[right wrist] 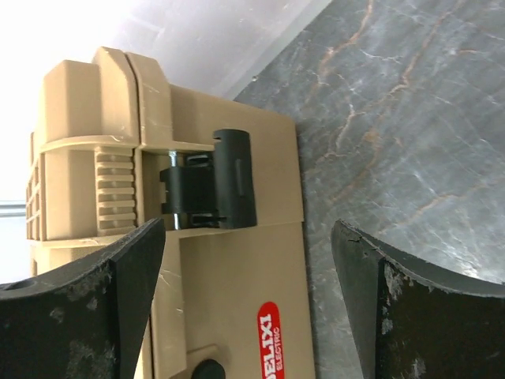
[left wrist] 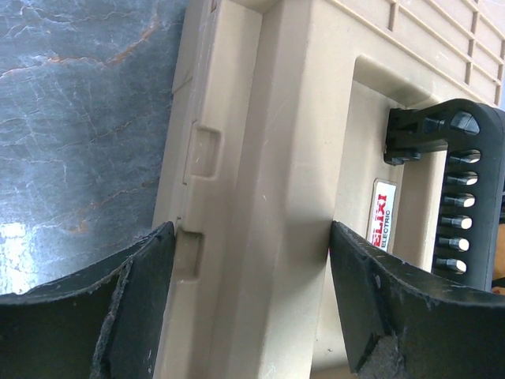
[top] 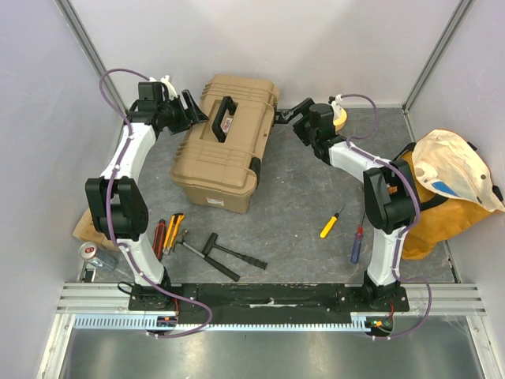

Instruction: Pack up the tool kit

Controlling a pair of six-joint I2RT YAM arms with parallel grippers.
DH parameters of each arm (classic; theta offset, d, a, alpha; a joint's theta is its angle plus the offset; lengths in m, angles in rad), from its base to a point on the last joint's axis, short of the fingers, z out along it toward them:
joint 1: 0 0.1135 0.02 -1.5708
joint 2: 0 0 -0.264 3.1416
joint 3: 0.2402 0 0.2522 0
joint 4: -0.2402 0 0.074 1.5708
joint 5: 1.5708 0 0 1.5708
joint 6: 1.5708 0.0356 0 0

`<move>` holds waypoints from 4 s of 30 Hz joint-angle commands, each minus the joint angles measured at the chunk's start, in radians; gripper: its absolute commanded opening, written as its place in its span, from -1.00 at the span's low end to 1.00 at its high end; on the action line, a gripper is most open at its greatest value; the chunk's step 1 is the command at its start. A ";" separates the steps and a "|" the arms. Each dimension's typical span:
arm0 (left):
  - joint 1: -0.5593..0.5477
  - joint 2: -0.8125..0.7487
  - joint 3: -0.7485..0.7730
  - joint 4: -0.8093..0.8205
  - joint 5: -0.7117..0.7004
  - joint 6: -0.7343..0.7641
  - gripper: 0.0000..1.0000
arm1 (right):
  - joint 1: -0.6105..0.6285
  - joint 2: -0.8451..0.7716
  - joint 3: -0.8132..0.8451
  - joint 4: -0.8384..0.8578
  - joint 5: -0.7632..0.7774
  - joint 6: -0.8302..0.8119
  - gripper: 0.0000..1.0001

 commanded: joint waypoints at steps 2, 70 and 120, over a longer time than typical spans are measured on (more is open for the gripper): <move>-0.010 -0.029 0.089 -0.104 -0.049 0.016 0.54 | -0.008 -0.132 -0.050 -0.034 -0.006 -0.037 0.85; -0.016 -0.493 -0.397 -0.118 -0.150 0.031 0.70 | 0.181 -0.215 -0.437 0.483 -0.422 0.144 0.96; -0.015 -0.543 -0.589 -0.054 -0.161 -0.058 0.72 | 0.210 0.073 -0.454 1.550 -0.436 0.946 0.82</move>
